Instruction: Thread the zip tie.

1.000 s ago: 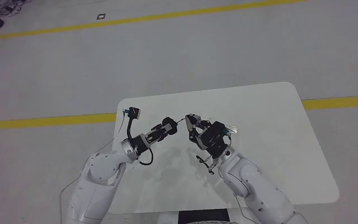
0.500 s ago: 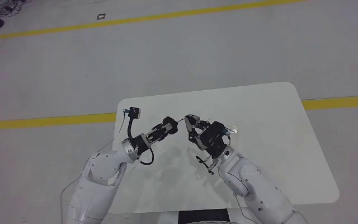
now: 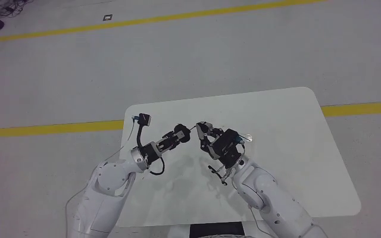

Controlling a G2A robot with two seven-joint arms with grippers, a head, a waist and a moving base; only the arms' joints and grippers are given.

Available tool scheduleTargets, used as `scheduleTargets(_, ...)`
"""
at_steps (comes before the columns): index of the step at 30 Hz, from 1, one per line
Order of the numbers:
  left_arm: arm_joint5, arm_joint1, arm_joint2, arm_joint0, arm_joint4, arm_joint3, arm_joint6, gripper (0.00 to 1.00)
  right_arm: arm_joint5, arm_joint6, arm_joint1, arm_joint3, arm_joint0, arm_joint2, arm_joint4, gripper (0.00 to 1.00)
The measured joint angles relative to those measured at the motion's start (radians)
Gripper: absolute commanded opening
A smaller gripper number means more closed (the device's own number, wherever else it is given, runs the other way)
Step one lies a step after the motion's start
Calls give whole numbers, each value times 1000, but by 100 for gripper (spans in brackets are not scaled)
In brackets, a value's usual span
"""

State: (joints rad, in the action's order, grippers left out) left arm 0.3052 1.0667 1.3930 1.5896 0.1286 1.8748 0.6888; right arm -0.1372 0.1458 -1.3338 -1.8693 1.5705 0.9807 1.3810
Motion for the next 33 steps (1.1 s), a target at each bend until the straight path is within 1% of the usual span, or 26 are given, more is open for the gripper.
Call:
scheduleTargets(5,10,-3,-1,-1,7,0,4,0,3,-6,0,3,-2,-3,4,0)
scheduleTargets(13,14,-6,-3,-1,10,-2,-2,0,9,-16,1,4,0,-3,0,0)
scheduleTargets(20,14,-9,-5,-2,8,-3,-9,0,19,12,3,-8,8,8,5,0)
scheduleTargets(33,16,-14,-13,-7,9,-4,-21,0,9,13,4,-3,7,-6,39,0)
